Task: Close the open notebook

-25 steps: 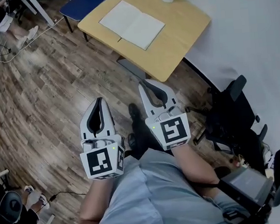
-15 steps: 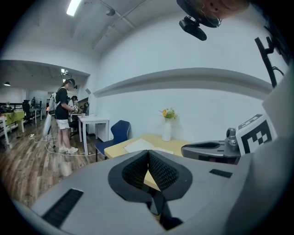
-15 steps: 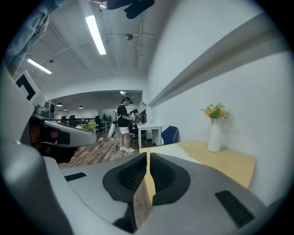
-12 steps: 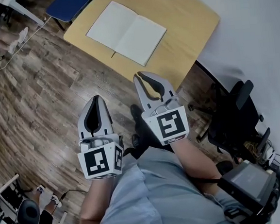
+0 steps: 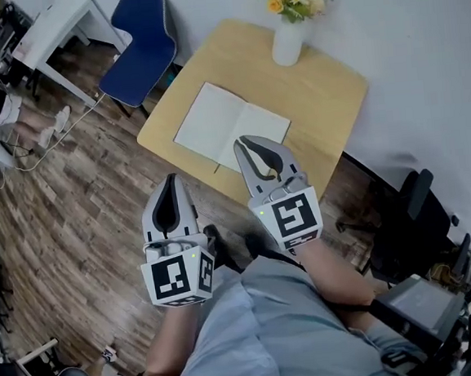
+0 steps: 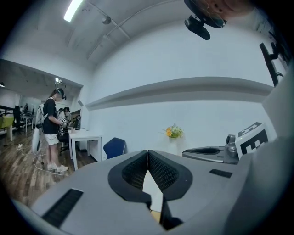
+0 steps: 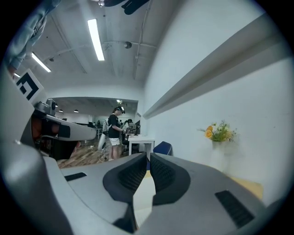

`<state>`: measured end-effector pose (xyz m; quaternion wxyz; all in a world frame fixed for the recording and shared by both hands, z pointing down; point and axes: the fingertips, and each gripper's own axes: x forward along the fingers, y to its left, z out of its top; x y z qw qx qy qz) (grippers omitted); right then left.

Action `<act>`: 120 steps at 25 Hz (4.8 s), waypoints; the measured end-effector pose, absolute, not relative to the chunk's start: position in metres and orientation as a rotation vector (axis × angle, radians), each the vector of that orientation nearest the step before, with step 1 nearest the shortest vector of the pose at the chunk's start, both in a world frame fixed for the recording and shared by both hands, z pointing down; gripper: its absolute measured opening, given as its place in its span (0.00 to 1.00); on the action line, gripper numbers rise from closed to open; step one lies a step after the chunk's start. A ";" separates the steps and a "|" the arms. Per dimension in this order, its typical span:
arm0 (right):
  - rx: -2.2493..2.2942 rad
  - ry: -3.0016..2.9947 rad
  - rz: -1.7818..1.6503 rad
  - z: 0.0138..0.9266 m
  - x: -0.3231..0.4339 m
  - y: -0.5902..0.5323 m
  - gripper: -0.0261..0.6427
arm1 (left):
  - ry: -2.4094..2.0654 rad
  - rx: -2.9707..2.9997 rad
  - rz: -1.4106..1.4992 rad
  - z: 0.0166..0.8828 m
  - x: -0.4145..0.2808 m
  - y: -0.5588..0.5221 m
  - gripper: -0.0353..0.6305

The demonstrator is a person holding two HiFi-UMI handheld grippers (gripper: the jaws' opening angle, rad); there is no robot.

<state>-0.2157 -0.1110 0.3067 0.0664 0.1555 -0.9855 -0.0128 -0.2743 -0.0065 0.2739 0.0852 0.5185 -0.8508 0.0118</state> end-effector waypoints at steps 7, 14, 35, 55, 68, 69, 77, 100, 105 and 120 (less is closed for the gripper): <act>0.616 -2.885 -0.009 0.327 -0.257 -0.142 0.11 | -2.409 1.687 0.007 0.294 -0.339 -0.051 0.09; 0.773 -2.798 0.064 0.364 -0.295 -0.175 0.11 | -2.207 1.736 0.047 0.356 -0.399 -0.093 0.09; 0.923 -2.494 0.302 0.514 -0.300 -0.190 0.11 | -1.765 1.629 0.084 0.577 -0.431 -0.126 0.50; 1.113 -2.636 0.158 0.394 -0.220 -0.195 0.11 | -1.812 1.842 0.138 0.456 -0.349 -0.129 0.50; 1.253 -2.664 0.143 0.361 -0.151 -0.191 0.11 | -1.786 1.974 0.251 0.429 -0.289 -0.124 0.50; 1.264 -2.662 0.148 0.360 -0.146 -0.190 0.11 | -1.780 1.984 0.258 0.428 -0.283 -0.124 0.50; 1.347 -2.630 0.183 0.367 -0.103 -0.186 0.11 | -1.724 2.058 0.306 0.427 -0.241 -0.127 0.50; 1.448 -2.492 0.350 0.432 -0.018 -0.206 0.11 | -1.540 2.084 0.433 0.490 -0.157 -0.156 0.50; 1.460 -2.453 0.409 0.454 0.001 -0.213 0.11 | -1.488 2.061 0.472 0.514 -0.137 -0.162 0.50; 1.482 -2.345 0.539 0.516 0.049 -0.215 0.11 | -1.323 1.984 0.702 0.587 -0.094 -0.166 0.50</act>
